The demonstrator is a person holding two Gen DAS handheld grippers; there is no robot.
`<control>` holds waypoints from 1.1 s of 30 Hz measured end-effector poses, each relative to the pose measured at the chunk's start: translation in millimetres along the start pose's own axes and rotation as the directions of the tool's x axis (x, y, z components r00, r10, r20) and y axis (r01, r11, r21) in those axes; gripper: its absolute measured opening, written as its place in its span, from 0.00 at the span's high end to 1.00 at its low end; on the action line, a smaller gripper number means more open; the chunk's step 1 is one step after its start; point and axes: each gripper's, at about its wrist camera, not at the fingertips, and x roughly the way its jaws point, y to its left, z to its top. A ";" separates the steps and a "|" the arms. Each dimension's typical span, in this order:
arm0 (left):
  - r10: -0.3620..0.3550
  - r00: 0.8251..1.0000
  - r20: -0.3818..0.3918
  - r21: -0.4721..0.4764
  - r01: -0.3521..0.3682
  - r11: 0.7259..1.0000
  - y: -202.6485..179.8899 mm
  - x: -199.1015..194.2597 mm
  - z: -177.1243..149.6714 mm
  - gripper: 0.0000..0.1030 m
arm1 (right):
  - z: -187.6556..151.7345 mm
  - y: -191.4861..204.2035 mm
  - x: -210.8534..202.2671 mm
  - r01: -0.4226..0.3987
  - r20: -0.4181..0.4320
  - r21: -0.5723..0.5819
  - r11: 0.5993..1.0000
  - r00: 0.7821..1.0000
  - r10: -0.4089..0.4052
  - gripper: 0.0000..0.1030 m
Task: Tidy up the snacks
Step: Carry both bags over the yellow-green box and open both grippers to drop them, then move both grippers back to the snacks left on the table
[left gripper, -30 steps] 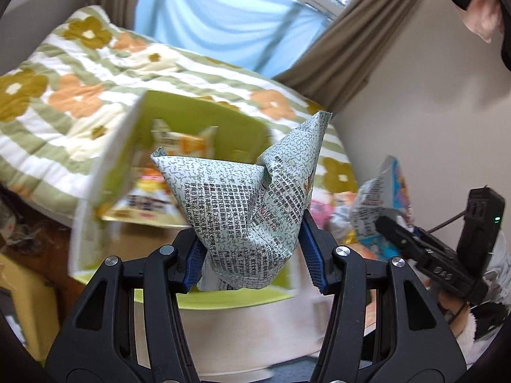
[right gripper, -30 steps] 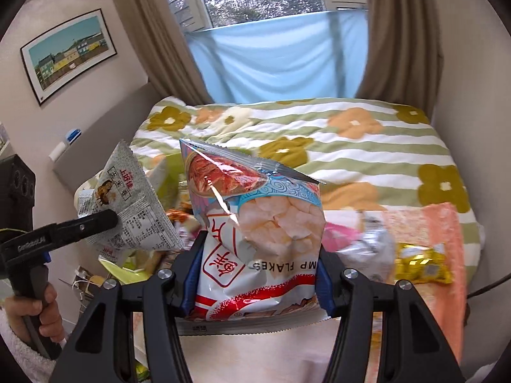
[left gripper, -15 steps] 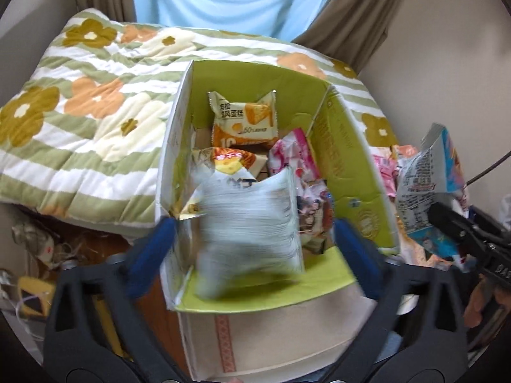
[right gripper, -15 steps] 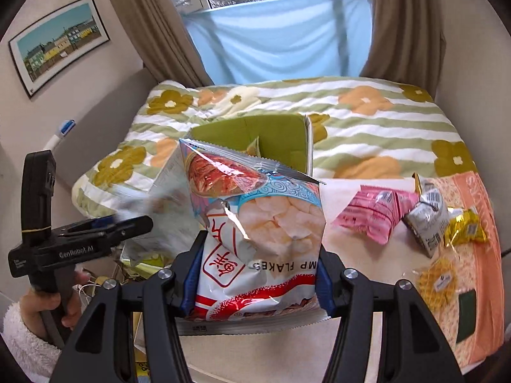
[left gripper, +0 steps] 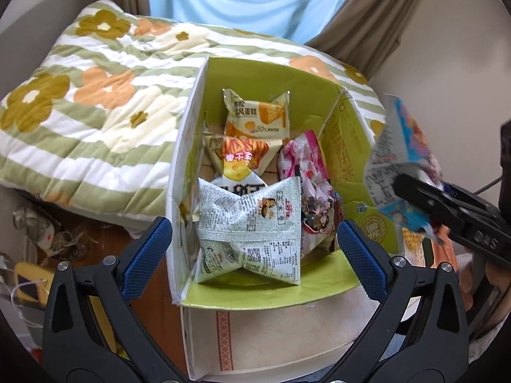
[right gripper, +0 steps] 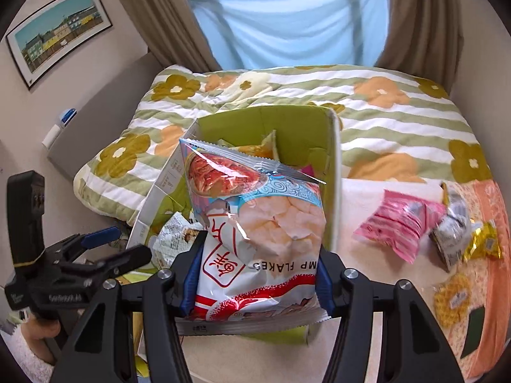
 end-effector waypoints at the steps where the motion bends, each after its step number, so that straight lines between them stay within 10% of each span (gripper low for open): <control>1: -0.003 1.000 0.005 -0.005 0.003 1.000 1.0 -0.9 1.1 0.00 | 4.1 1.1 4.0 0.005 -0.005 -0.010 1.000 1.000 -0.005 0.47; 7: 0.016 1.000 0.022 -0.002 -0.016 1.000 1.9 -4.4 10.0 0.00 | 27.3 3.0 25.8 0.023 -0.025 -0.046 0.999 0.999 -0.025 0.43; 13: 0.023 0.999 0.029 -0.014 -0.022 1.000 2.0 -6.2 10.6 0.00 | 30.7 -5.0 29.3 0.007 0.037 -0.014 1.000 0.999 -0.007 0.01; 33: -0.024 0.999 0.031 0.050 0.022 0.999 -11.6 -17.1 1.7 0.00 | 7.8 0.7 2.9 0.035 0.058 0.003 0.999 0.998 -0.035 0.01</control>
